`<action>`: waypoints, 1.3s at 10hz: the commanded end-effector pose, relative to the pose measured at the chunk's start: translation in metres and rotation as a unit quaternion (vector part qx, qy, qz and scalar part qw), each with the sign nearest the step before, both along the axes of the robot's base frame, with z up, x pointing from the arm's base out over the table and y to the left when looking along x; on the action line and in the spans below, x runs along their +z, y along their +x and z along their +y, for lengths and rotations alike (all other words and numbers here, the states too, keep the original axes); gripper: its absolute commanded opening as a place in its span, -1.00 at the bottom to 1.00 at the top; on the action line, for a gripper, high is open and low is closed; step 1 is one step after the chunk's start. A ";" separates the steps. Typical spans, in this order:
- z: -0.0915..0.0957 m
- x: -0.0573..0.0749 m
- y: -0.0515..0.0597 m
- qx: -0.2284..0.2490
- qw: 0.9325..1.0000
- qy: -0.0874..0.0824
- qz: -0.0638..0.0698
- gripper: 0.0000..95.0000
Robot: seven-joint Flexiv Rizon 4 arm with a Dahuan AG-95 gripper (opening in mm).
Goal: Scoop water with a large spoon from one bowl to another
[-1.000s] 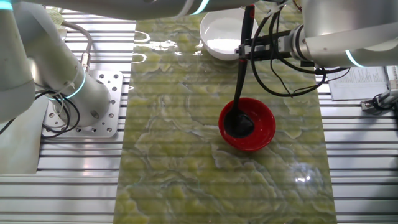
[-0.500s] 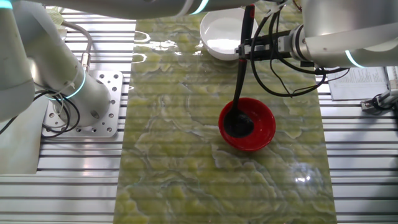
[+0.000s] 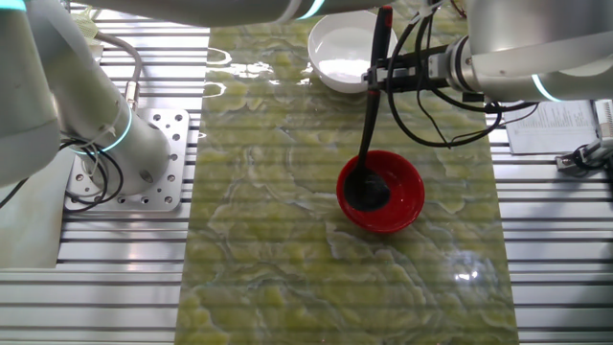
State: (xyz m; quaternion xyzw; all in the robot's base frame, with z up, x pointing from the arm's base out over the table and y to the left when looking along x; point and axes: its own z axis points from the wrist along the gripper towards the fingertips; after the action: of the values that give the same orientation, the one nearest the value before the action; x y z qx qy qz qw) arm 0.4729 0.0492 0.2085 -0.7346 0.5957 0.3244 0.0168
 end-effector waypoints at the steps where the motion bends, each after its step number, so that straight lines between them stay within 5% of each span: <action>1: 0.001 -0.001 0.000 0.002 1.000 -0.001 0.000 -1.00; 13: 0.004 -0.003 0.001 0.015 1.000 -0.016 0.013 -1.00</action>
State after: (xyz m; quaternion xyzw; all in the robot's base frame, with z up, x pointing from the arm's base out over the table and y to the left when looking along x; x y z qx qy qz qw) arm 0.4737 0.0535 0.2058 -0.7396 0.5896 0.3243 -0.0078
